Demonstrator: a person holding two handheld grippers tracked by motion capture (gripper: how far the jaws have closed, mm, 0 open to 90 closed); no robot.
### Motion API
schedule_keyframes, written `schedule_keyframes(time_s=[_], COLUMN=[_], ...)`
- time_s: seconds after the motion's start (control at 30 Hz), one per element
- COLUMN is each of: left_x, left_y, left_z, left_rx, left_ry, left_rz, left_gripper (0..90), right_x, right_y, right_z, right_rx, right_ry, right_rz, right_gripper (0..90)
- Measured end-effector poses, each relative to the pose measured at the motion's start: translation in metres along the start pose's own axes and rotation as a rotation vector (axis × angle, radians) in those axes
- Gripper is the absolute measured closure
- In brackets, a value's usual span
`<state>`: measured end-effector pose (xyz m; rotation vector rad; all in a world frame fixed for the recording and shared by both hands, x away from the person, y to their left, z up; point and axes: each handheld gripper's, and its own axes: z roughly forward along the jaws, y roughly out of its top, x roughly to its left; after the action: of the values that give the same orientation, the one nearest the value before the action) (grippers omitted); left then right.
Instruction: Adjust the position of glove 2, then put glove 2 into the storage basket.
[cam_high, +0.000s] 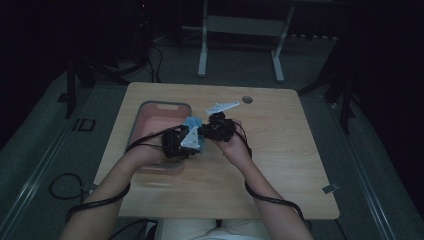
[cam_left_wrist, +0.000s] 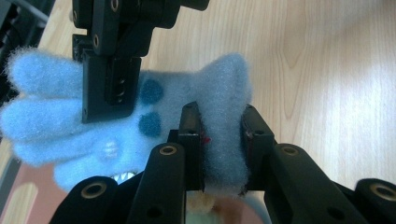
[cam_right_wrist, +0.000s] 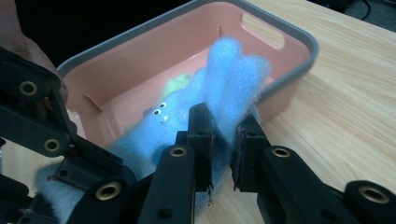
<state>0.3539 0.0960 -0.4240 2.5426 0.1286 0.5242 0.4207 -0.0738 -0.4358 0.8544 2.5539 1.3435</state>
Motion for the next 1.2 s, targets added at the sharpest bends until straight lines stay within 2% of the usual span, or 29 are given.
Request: schedule_keyframes(time_s=[0.2,0.23,0.33,0.4,0.43,0.5,0.6,0.73,0.83,0.97,1.03,1.13,1.2], left_x=[0.003,0.006,0.008,0.008,0.010,0.012,0.014,0.016,0.017,0.022,0.023,0.025,0.025], left_y=[-0.013,-0.020,-0.030,-0.033,-0.043,-0.053,-0.061,-0.077,-0.083,-0.087,-0.087,-0.087,-0.088], left_z=[-0.008,-0.012,-0.015,-0.016,-0.019,-0.021,-0.021,-0.018,-0.011,0.001,0.006,0.013,0.017], left_rx=[0.022,0.033,0.057,0.069,0.079,0.092,0.096,0.097,0.097,0.094,0.097,0.107,0.123], left_ry=[0.005,0.008,0.015,0.019,0.014,0.017,0.012,-0.002,-0.016,-0.037,-0.051,-0.054,-0.056], left_rz=[-0.009,-0.018,-0.019,-0.018,-0.028,-0.036,-0.060,-0.091,-0.101,-0.128,-0.133,-0.131,-0.123], left_gripper=[74.5,74.5,74.5,74.5,74.5,74.5,74.5,74.4,74.5,74.4,74.4,74.4,74.3], right_x=[0.009,0.011,0.019,0.020,0.022,0.026,0.028,0.032,0.031,0.025,0.025,0.024,0.022], right_y=[0.010,0.013,0.022,0.024,0.025,0.030,0.032,0.032,0.031,0.024,0.022,0.022,0.021], right_z=[0.013,0.016,0.033,0.036,0.041,0.057,0.068,0.091,0.093,0.102,0.104,0.106,0.106], right_rx=[0.012,0.013,0.022,0.024,0.025,0.049,0.060,0.088,0.094,0.118,0.128,0.135,0.139], right_ry=[0.009,0.011,0.012,0.015,0.018,0.027,0.039,0.044,0.044,0.024,0.002,-0.009,-0.013], right_rz=[-0.020,-0.025,-0.041,-0.047,-0.049,-0.061,-0.052,-0.046,-0.046,-0.025,-0.037,-0.046,-0.036], right_gripper=[80.1,80.1,80.0,80.1,80.0,80.0,80.0,79.9,79.8,79.6,79.5,78.4,74.2])
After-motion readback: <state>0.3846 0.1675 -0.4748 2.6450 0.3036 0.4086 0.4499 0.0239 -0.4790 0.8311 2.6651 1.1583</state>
